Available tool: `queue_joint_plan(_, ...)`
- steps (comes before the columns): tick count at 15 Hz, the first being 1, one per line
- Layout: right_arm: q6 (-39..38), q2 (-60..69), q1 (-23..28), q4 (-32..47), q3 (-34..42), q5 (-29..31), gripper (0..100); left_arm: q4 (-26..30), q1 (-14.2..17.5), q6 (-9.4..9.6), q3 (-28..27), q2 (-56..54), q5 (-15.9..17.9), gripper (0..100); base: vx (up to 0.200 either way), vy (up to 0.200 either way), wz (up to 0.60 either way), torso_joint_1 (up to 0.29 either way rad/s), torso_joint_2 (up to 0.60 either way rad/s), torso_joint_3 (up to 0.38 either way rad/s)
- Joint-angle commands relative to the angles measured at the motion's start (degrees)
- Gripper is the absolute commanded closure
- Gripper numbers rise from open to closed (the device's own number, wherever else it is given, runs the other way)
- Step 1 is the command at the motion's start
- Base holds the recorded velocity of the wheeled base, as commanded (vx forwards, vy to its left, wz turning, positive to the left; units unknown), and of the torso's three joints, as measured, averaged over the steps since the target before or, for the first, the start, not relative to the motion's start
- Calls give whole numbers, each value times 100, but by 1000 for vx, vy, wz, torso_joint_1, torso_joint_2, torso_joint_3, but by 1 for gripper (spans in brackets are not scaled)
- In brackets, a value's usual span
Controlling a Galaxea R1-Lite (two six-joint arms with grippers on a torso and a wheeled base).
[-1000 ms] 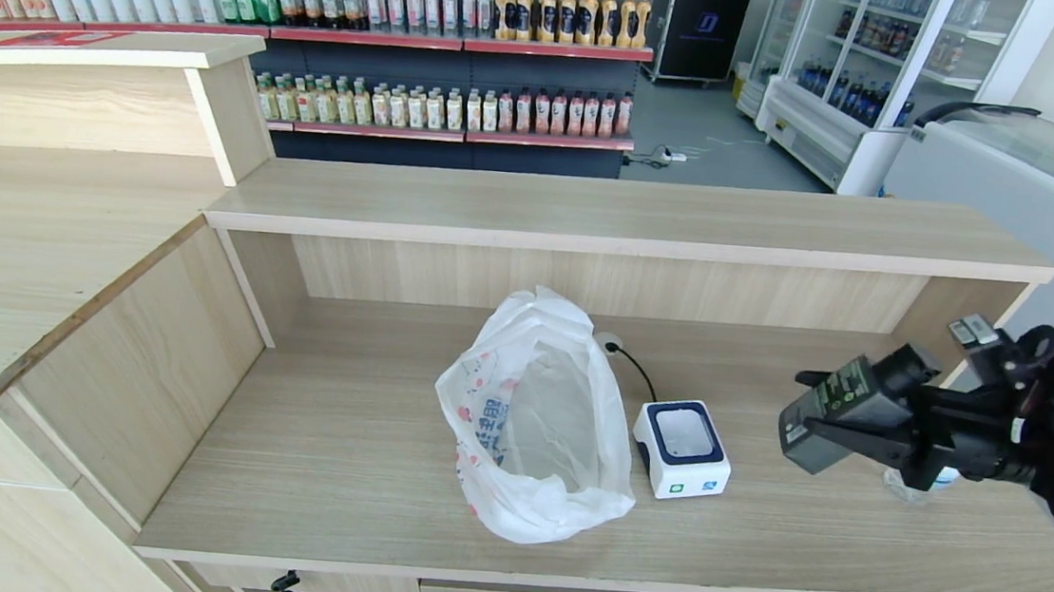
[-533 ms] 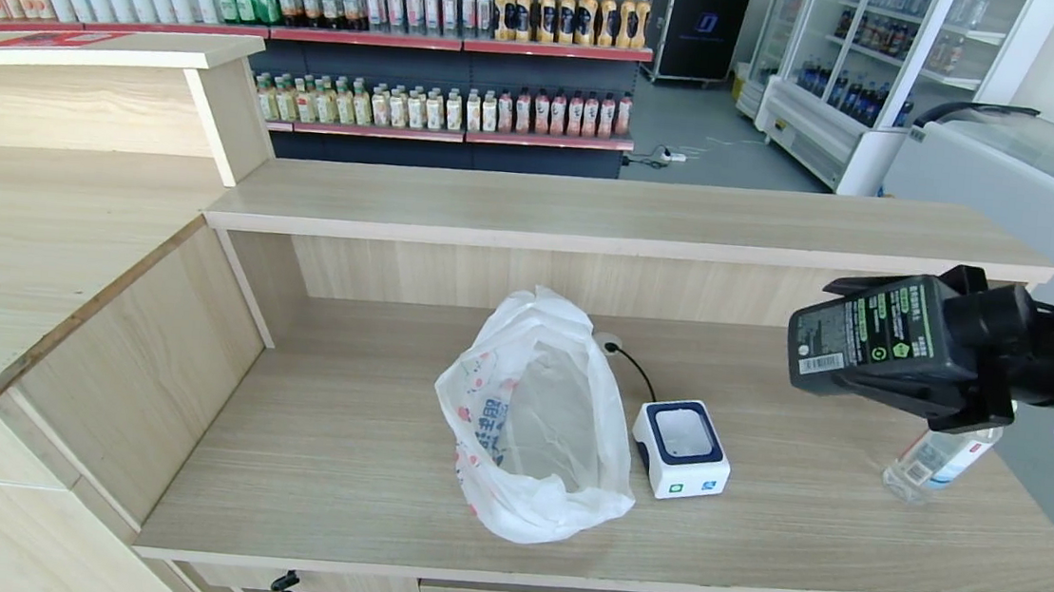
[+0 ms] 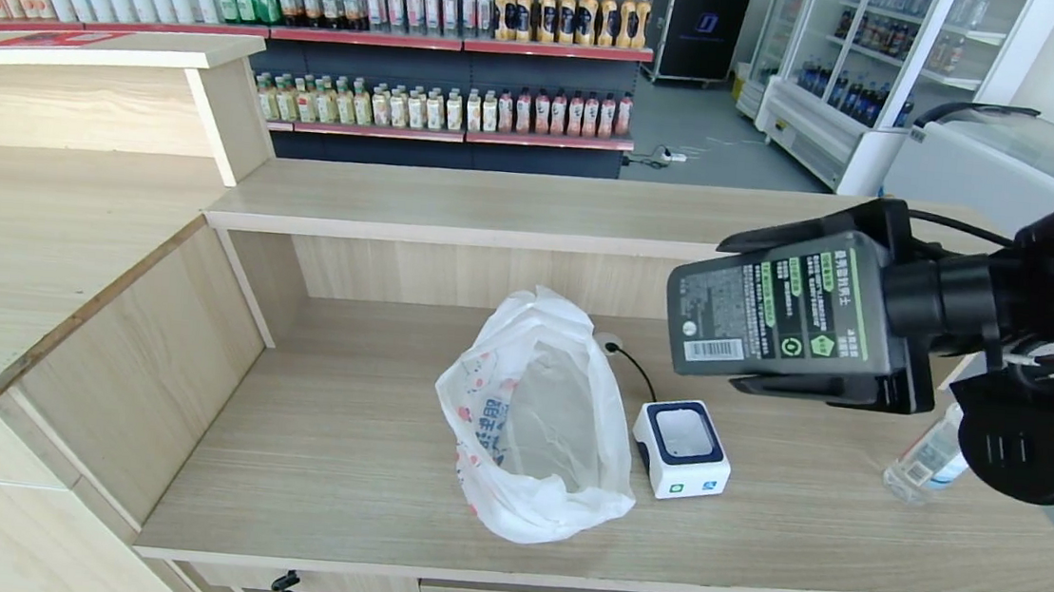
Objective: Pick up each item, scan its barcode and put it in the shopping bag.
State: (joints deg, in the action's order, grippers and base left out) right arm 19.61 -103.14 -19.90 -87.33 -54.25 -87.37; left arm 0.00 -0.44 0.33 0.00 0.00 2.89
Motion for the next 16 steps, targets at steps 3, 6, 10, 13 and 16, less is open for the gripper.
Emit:
queue_joint_plan(3, -168, -338, -761, -267, -402, 18, 100, 0, 0, 2, 0, 9, 1, 0, 0, 0, 0, 0, 0, 0)
queue_joint_plan(6, 25, -584, -1087, -267, -728, -8, 100, 0, 0, 2, 0, 0, 1, 0, 0, 0, 0, 0, 0, 0)
queue_joint_plan(10, 737, -777, -1412, -267, -736, 9, 100, 0, 9, 2, 0, 0, 1, 0, 0, 0, 0, 0, 0, 0)
queue_joint_plan(13, 1009, -927, -1561, -267, -745, 36, 100, 0, 0, 2, 0, 0, 1, 0, 0, 0, 0, 0, 0, 0)
queue_joint_plan(16, 1071, -1094, -1649, -267, -859, 36, 100, 0, 0, 2, 0, 9, 1, 0, 0, 0, 0, 0, 0, 0)
